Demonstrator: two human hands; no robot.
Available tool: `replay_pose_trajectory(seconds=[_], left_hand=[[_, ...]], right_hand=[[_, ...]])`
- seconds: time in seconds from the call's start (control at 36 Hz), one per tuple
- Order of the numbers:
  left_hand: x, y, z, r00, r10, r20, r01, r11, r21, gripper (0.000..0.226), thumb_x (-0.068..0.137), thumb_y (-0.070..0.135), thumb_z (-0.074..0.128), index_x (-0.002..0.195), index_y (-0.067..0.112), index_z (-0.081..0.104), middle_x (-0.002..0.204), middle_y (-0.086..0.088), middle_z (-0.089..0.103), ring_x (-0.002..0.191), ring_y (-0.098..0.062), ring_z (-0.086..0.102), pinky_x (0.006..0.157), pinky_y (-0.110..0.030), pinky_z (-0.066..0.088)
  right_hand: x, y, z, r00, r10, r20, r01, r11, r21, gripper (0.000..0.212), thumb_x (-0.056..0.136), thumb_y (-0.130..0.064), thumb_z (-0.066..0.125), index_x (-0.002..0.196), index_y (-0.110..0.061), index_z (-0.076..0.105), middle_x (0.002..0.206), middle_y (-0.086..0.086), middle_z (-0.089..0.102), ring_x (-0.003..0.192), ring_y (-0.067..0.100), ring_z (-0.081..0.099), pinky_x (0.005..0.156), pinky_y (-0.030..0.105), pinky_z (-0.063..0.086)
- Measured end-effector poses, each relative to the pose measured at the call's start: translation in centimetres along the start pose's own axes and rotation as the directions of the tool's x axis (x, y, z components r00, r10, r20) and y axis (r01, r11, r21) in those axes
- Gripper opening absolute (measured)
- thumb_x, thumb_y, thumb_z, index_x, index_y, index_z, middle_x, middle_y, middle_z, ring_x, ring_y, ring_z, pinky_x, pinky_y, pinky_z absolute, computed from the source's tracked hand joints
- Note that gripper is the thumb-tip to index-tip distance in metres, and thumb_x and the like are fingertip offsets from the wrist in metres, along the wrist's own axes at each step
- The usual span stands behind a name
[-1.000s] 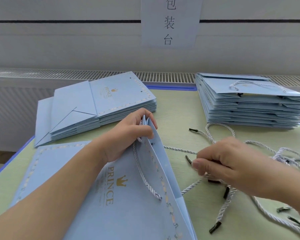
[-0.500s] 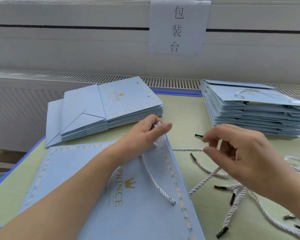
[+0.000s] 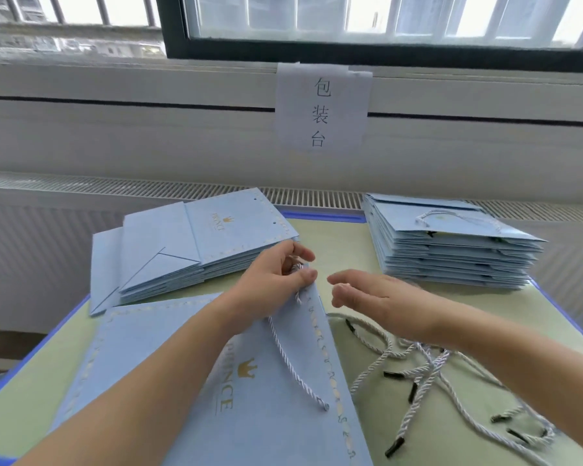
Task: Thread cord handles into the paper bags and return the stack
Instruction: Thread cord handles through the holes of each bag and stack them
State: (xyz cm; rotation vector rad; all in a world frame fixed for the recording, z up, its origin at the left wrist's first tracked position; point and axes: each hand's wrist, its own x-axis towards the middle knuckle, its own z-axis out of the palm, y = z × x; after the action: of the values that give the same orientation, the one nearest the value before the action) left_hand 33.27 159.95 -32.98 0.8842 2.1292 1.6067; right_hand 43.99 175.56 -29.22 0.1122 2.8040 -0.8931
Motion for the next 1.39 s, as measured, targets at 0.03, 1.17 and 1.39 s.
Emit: replay_pose_trajectory(seconds=[0.03, 1.17, 1.39], left_hand=[[0.0, 0.6, 0.1, 1.000, 0.022, -0.004, -0.022, 1.000, -0.014, 0.012, 0.094, 0.013, 0.061, 0.100, 0.023, 0.059, 0.080, -0.002, 0.054, 0.074, -0.011, 0.049, 0.073, -0.023, 0.041], [-3.1, 13.9, -0.5, 0.967, -0.111, 0.229, 0.246, 0.636, -0.732, 0.033, 0.083, 0.021, 0.048, 0.090, -0.005, 0.065, 0.082, -0.018, 0.069, 0.065, -0.024, 0.068, 0.061, -0.026, 0.057], [-0.4, 13.2, 0.6, 0.958, -0.274, 0.082, 0.254, 0.684, -0.684, 0.018, 0.093, 0.011, 0.045, 0.097, 0.001, 0.060, 0.078, -0.014, 0.072, 0.054, -0.026, 0.069, 0.041, -0.029, 0.054]], right_hand=[[0.2, -0.2, 0.6, 1.000, 0.018, 0.009, -0.019, 0.994, 0.109, 0.072, 0.082, -0.074, 0.036, 0.138, -0.030, 0.043, 0.134, -0.008, 0.054, 0.122, 0.010, 0.049, 0.106, 0.032, 0.037], [-7.5, -3.7, -6.3, 0.673, -0.677, -0.299, 0.357, 0.651, -0.670, 0.057, 0.094, -0.046, 0.044, 0.147, -0.030, 0.029, 0.148, -0.013, 0.039, 0.130, 0.006, 0.041, 0.100, 0.026, 0.044], [-7.5, 1.9, -9.8, 0.710, -0.154, -0.688, 0.039, 0.983, -0.179, 0.106, 0.058, -0.095, 0.005, 0.149, -0.040, 0.005, 0.154, -0.009, 0.027, 0.142, 0.009, 0.017, 0.111, 0.028, 0.015]])
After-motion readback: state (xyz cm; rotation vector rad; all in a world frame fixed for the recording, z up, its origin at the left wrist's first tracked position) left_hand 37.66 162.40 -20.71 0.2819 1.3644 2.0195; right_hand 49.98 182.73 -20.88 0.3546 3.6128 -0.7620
